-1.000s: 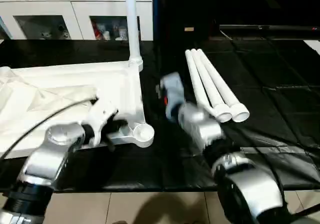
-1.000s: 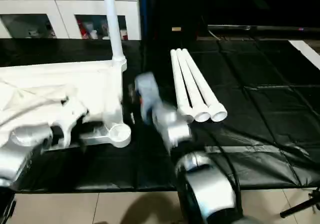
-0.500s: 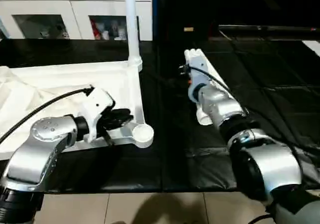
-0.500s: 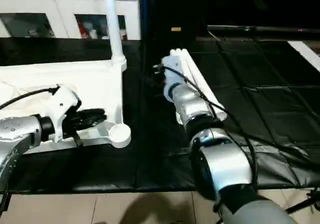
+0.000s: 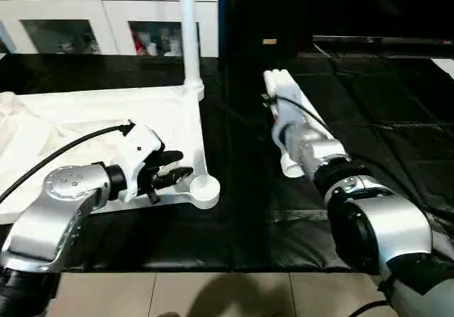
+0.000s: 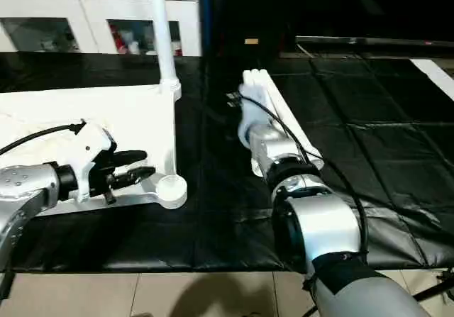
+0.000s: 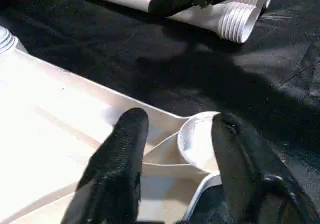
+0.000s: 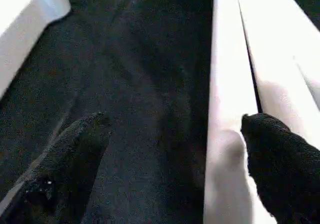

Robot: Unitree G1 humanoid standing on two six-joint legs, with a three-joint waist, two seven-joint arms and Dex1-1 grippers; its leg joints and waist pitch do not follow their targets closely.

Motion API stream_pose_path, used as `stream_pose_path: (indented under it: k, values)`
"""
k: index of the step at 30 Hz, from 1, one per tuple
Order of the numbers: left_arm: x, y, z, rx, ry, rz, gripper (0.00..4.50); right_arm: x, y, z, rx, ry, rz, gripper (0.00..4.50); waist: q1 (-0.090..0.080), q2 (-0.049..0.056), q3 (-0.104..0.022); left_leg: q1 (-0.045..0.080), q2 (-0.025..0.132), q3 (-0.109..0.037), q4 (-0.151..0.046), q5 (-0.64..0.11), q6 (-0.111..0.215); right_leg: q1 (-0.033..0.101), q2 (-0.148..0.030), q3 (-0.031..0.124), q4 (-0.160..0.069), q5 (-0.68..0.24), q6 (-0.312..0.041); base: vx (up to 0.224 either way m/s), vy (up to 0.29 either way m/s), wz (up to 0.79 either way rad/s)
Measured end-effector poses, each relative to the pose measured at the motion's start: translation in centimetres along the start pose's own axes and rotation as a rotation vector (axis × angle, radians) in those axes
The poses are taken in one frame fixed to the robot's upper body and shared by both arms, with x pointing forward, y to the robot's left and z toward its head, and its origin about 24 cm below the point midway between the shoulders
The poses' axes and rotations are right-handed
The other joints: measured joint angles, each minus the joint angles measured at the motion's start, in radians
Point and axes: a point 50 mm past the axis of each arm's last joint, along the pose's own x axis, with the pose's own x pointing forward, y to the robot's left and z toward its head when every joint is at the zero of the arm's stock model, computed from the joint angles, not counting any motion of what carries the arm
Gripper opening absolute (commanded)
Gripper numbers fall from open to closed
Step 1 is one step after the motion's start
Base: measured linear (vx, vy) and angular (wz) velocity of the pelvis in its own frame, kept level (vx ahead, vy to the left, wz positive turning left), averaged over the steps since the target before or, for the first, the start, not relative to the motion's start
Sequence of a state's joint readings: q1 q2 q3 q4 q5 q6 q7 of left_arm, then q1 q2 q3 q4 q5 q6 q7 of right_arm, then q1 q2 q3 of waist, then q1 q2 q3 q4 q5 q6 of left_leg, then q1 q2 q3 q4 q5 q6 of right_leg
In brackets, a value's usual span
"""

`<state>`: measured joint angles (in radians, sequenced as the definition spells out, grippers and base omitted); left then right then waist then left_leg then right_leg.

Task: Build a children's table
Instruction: Rotate table base, then pick table leg

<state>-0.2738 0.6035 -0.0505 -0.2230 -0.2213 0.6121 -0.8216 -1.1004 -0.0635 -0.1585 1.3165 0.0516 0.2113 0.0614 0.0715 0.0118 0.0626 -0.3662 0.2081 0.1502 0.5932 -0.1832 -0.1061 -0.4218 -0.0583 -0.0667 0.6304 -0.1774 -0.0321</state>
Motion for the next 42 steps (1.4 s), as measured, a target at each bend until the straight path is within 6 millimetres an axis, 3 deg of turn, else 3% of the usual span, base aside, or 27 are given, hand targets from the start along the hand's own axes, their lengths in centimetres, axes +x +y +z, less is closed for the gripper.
stream_pose_path:
  k: [11, 25, 30, 31, 40, 42]
  values:
    - [0.0, 0.0, -0.1, 0.003, 0.010, -0.003, 3.38, -0.1, -1.0, -0.9, -0.011, 0.067, -0.037, 4.50, 0.016, 0.000, 0.000, 0.000, 0.000, 0.000, 0.000, 0.000, 0.000, 0.000, 0.000, 0.000, 0.000, 0.000, 0.000, 0.000, 0.000, 0.00]
    - [-0.1, -0.1, -0.3, -0.005, 0.032, -0.029, 4.41, -0.2, -0.9, -1.7, 0.113, 0.170, 0.035, 4.50, 0.015, -0.002, -0.001, 0.003, 0.000, 0.000, 0.003, 0.000, 0.000, 0.003, 0.000, 0.000, 0.002, 0.000, -0.001, 0.000, 0.000, 0.00]
    - [0.0, -0.3, -0.4, -0.008, 0.034, -0.047, 4.48, -0.3, -0.6, -1.7, 0.119, 0.177, 0.068, 4.50, 0.016, -0.002, -0.001, 0.003, 0.000, 0.000, 0.003, 0.000, 0.000, 0.004, 0.000, 0.000, 0.002, 0.001, -0.001, 0.000, 0.000, 0.00]
    - [0.0, -0.3, -0.4, -0.007, 0.035, -0.048, 4.50, -0.3, -0.7, -1.7, 0.117, 0.178, 0.066, 4.22, 0.016, -0.002, -0.001, 0.003, 0.000, 0.000, 0.004, 0.000, 0.000, 0.004, 0.000, 0.000, 0.002, 0.001, -0.001, 0.000, 0.000, 0.00]
    - [0.0, -0.4, -0.4, -0.003, 0.044, -0.060, 4.50, -0.3, -0.9, -1.8, 0.096, 0.195, 0.061, 3.66, 0.016, -0.003, -0.002, 0.003, 0.000, -0.001, 0.004, 0.000, 0.000, 0.004, 0.000, 0.000, 0.002, 0.001, -0.001, 0.000, 0.000, 0.00]
    - [0.0, -0.4, -0.4, -0.004, 0.046, -0.066, 4.50, -0.4, -1.0, -1.8, 0.074, 0.201, 0.066, 3.32, 0.016, -0.003, -0.002, 0.003, 0.000, -0.001, 0.004, 0.000, 0.000, 0.004, 0.000, 0.000, 0.002, 0.001, -0.001, 0.000, 0.000, 0.00]
